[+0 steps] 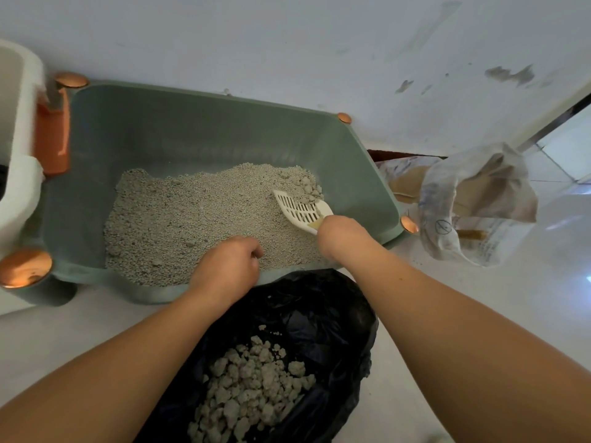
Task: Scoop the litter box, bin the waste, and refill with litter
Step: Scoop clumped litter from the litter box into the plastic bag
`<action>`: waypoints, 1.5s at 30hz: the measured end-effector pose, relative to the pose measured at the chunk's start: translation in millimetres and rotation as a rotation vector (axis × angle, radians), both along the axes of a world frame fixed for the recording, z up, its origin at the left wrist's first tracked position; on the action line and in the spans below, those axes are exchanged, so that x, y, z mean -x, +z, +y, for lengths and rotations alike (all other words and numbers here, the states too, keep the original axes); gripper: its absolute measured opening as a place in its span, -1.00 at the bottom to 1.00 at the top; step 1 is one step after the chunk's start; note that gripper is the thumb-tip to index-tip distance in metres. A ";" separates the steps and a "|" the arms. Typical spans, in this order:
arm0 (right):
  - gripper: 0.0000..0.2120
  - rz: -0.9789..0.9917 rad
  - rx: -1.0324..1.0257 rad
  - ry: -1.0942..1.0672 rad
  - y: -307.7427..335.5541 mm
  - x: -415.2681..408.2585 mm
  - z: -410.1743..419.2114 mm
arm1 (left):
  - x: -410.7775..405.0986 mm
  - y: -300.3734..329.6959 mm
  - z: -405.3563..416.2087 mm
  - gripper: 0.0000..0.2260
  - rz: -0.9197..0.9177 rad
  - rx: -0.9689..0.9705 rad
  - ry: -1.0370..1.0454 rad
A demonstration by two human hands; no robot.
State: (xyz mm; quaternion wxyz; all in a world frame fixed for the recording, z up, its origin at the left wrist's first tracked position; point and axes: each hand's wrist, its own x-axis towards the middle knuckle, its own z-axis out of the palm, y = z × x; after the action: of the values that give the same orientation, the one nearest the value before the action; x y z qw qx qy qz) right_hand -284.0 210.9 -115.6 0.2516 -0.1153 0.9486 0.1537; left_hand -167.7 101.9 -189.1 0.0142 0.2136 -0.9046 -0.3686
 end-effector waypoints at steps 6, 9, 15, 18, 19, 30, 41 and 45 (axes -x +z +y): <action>-0.67 0.078 0.291 -0.129 -17.7 4.4 -5.1 | -0.6 0.1 -1.3 -0.78 0.001 -0.053 0.013; -0.69 0.134 0.373 -0.149 -24.2 5.3 -4.5 | 0.1 -1.2 -2.8 -0.78 -0.007 -0.085 0.037; -0.67 0.187 0.484 -0.182 -30.2 12.3 -3.8 | 1.6 -3.6 -3.0 -0.77 0.004 -0.100 0.051; -0.65 0.211 0.520 -0.192 -34.3 12.5 0.5 | 2.1 -3.5 -2.7 -0.77 0.012 -0.082 0.042; -0.65 0.217 0.535 -0.195 -36.1 12.1 2.4 | 2.5 -3.7 -2.4 -0.78 0.012 -0.078 0.040; -0.62 0.239 0.800 -0.290 -40.2 0.8 5.9 | 3.3 -1.5 -2.0 -0.77 -0.014 -0.106 0.067; -0.60 0.284 0.906 -0.281 -37.1 -9.9 13.8 | 2.3 2.6 -2.6 -0.76 0.003 -0.130 0.122; -0.60 0.224 0.912 -0.267 -33.8 -10.3 16.0 | 0.6 4.0 -2.3 -0.76 0.007 -0.112 0.104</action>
State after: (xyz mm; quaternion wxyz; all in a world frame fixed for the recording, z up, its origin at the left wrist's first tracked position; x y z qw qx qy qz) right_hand -273.7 226.8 -149.5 0.0896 -0.0737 0.9470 -0.2996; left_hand -168.3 99.6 -185.1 0.0244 0.2594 -0.8703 -0.4179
